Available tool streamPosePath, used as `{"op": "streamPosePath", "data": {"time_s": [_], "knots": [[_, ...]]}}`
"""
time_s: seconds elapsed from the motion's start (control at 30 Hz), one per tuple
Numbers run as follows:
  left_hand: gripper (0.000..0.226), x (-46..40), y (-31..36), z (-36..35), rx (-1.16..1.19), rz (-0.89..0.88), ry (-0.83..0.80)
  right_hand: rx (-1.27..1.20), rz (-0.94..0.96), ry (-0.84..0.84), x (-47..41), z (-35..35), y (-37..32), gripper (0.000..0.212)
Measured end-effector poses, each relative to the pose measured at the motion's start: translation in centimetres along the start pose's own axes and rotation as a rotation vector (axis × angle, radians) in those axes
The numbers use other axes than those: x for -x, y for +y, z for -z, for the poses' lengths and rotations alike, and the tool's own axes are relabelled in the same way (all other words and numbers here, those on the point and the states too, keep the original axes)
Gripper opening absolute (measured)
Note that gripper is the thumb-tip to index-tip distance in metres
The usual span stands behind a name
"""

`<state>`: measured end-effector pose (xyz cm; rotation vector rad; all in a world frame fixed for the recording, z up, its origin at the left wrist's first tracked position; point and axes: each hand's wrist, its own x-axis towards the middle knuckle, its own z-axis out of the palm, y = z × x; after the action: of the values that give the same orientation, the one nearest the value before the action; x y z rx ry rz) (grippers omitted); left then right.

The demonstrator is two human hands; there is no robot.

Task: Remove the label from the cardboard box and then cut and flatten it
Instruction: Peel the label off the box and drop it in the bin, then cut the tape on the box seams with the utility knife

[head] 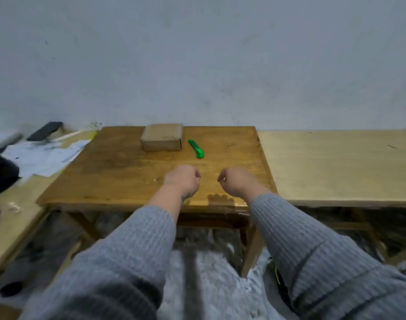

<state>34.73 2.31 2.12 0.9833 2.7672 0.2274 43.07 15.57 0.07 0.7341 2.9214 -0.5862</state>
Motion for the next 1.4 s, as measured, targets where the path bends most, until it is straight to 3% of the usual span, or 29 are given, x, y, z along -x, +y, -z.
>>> {"op": "streamPosePath", "data": {"time_s": [0.2, 0.33, 0.47, 0.9, 1.07, 1.2, 1.3, 1.4], "knots": [[0.025, -0.7, -8.6, 3.0, -0.157, -0.031, 0.035, 0.070, 0.041, -0.025, -3.4, -1.6, -9.3, 0.023], [0.025, -3.5, -12.4, 3.4, 0.026, 0.015, 0.058, 0.045, 0.030, -0.016, -7.0, -1.9, -12.0, 0.025], [0.027, -7.3, -14.3, 2.9, 0.340, 0.001, 0.025, 0.033, 0.028, -0.030, -11.3, -1.5, -12.1, 0.027], [0.033, -25.8, -14.9, 3.5, 0.463, -0.034, 0.079, -0.212, -0.114, 0.002, -29.4, 0.9, -7.1, 0.022], [0.047, -28.9, -15.3, 2.4, 0.370, -0.079, 0.025, -0.298, -0.286, -0.093, -32.0, -1.6, -4.7, 0.019], [0.076, -30.7, -17.3, 0.4, 0.015, -0.194, -0.034, -0.264, -0.343, -0.161, -31.9, -4.4, -4.1, 0.048], [0.076, -31.0, -19.0, -1.7, -0.050, -0.228, -0.064, -0.153, -0.344, -0.056, -32.0, -6.2, -4.1, 0.052], [0.072, -31.1, -19.7, -2.8, -0.097, -0.244, -0.008, -0.260, -0.431, -0.053, -32.4, -6.6, -4.0, 0.049]]}}
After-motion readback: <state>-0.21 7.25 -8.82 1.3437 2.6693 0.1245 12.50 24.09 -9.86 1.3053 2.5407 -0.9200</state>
